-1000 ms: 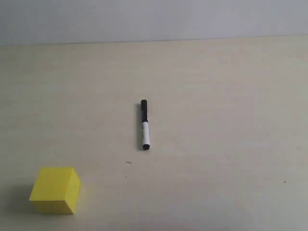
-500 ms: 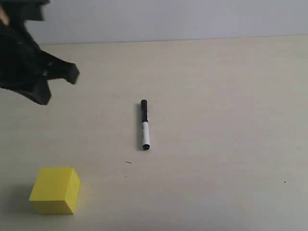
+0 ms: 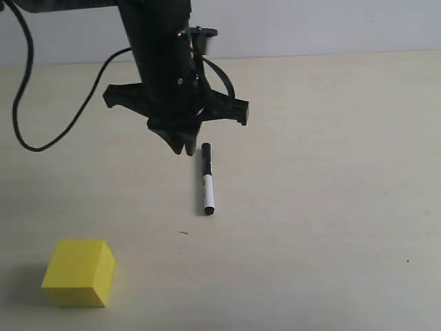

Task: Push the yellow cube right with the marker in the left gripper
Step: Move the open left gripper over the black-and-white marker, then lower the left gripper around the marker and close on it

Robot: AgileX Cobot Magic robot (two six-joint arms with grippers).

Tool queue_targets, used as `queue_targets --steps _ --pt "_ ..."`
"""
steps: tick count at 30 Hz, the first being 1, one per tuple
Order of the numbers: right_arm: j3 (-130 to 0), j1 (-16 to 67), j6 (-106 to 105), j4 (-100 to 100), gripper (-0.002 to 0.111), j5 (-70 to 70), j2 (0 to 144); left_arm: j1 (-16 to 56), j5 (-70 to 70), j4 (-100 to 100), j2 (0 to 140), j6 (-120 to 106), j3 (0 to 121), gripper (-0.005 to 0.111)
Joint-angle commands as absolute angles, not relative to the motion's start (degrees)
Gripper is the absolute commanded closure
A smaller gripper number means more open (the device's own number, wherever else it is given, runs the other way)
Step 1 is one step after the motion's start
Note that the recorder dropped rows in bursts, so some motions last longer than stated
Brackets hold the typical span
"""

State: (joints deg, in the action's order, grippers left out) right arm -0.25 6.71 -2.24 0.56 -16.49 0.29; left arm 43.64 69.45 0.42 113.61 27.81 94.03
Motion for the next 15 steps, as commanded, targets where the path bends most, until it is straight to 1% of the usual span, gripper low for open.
queue_targets --steps 1,3,5,15 --pt "0.0 6.4 -2.3 0.6 0.108 -16.3 0.0 44.1 69.1 -2.5 116.9 29.1 95.5 0.063" --pt "0.0 6.4 -2.3 0.6 0.108 -16.3 0.0 44.1 68.3 -3.6 118.5 29.1 95.5 0.053" --pt "0.0 6.4 -2.3 0.6 0.108 -16.3 0.0 44.1 66.8 -3.8 119.8 29.1 95.5 0.049" --pt "0.0 6.4 -2.3 0.6 0.108 -16.3 0.0 44.0 59.2 -3.6 123.8 32.8 95.5 0.049"
